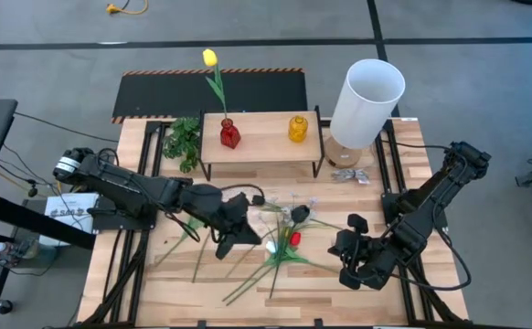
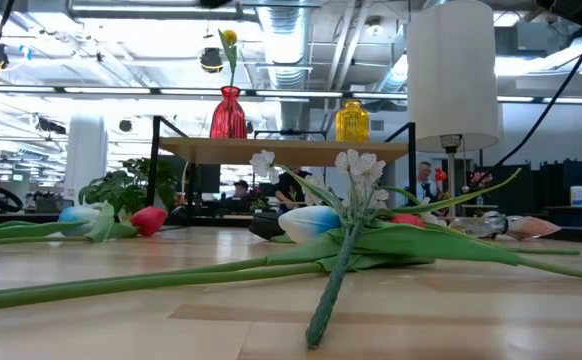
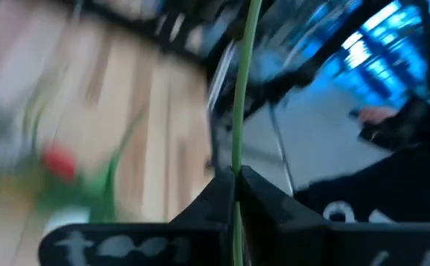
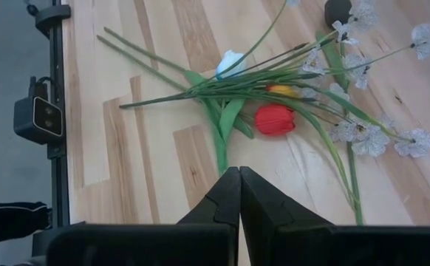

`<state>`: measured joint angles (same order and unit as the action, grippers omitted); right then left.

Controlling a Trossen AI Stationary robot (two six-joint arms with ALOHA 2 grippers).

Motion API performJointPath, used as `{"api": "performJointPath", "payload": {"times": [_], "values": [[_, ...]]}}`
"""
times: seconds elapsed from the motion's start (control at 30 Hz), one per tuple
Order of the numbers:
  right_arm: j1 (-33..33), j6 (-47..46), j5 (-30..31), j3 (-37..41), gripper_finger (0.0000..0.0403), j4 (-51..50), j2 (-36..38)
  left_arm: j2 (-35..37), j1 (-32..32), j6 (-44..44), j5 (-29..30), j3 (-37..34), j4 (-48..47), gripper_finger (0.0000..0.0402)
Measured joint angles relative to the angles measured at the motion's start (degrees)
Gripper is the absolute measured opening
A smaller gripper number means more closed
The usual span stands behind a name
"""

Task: Pick and place flowers into a vace then onto a shelf
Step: Put the left black flower into the red vase on the shelf

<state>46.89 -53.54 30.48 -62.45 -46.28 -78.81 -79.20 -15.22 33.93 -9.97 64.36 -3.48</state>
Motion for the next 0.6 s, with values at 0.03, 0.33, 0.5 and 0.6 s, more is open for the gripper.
{"api": "performJointPath", "payload": {"times": [0.03,0.33,0.5,0.6], "values": [[0.0,0.0,-0.1,0.0,0.0000,0.0,0.0,0.0,0.1,-2.1,1.1,0.0,2.5,0.0000],[0.0,0.0,-0.4,0.0,0.0000,0.0,0.0,0.0,3.5,-18.6,16.7,0.0,16.5,0.0000],[0.0,0.0,-0.4,0.0,0.0000,0.0,0.0,1.2,6.3,-26.3,28.8,0.0,20.1,0.0000],[0.0,-0.4,-0.5,0.0,0.0000,0.0,0.0,3.8,7.8,-29.3,41.1,0.0,18.5,0.0000]]}}
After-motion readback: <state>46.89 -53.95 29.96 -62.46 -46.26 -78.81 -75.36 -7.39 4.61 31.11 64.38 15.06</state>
